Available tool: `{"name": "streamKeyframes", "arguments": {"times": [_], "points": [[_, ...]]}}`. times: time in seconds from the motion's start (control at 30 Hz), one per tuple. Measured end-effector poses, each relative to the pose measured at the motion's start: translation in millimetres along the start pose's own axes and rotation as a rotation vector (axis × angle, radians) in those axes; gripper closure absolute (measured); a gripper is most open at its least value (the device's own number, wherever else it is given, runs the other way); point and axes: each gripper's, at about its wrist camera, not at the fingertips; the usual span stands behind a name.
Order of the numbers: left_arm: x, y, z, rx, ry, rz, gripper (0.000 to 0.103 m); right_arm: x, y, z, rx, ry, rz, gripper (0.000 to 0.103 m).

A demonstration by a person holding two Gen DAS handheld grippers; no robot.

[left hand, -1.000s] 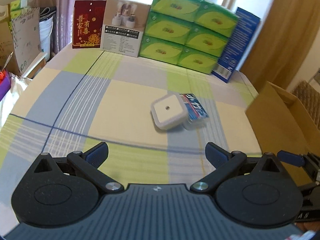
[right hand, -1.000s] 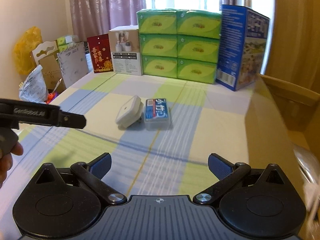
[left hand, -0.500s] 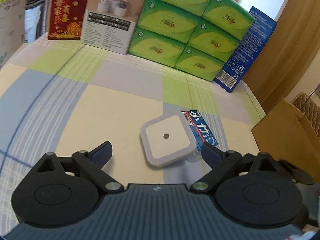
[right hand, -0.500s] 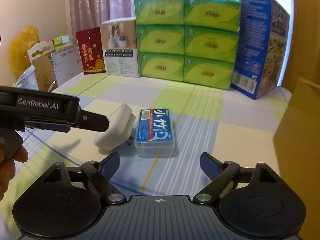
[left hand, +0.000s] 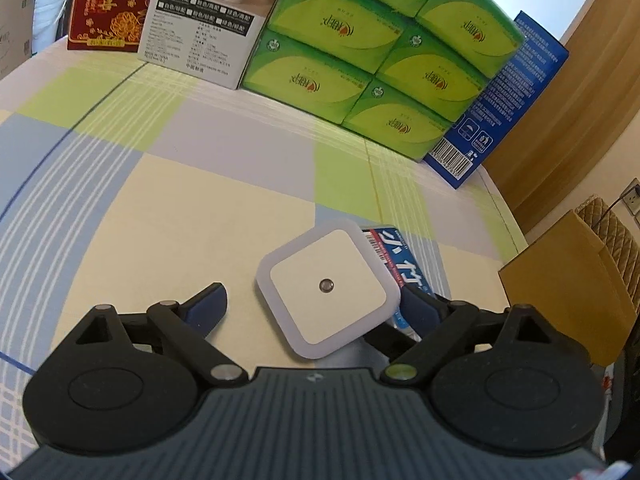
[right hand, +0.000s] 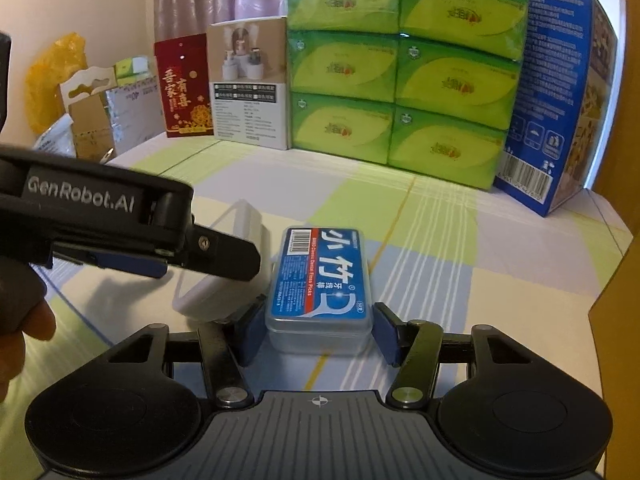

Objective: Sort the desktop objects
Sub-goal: 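Reach left tool to white square night light while right tool reaches blue toothpick box, then close left tool on night light while right tool closes on blue toothpick box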

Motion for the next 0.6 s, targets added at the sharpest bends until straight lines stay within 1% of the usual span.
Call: {"name": "streamKeyframes", "arguments": {"times": [0.07,0.13,0.27,0.33,0.37,0.47,0.5,0.6], "points": [[-0.2,-0.8,-3.9,0.002,0.0,0.003,0.012,-1.7,-3.2,2.5,-0.011,0.005,-0.016,0.049],[0.1,-2.7,-5.9,0.002,-0.002,0.005,0.012,-5.0,-4.7,7.1,-0.047,0.018,-0.021,0.05],[1.8,-6.3,-11.0,0.006,-0.004,0.038,0.013,-17.0,-8.5,22.1,-0.091,0.03,-0.048,0.05],[1.2,-9.8,-12.8,0.022,-0.006,0.038,0.023,-22.1,-8.4,29.3,-0.098,0.034,-0.054,0.05],[0.9,-11.6,-13.6,0.028,-0.003,0.033,0.03,-24.4,-7.9,33.0,-0.099,0.036,-0.054,0.05],[-4.7,-15.5,-9.3,0.034,0.006,0.014,0.038,-28.4,-6.3,43.1,-0.097,0.046,-0.062,0.05],[-7.7,-17.2,-6.9,0.04,0.01,-0.003,0.039,-29.1,-5.8,47.3,-0.096,0.049,-0.065,0.05],[-22.2,-25.2,4.7,0.071,0.019,-0.095,0.039,-31.0,-3.2,62.0,-0.097,0.057,-0.074,0.05]]}}
Point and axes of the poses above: each gripper's, at about its wrist camera, not at the fingertips, and z roughly against the way its jaws point, y to its left, x to its top, and after that the axes turned 12 degrees about z, right-handed
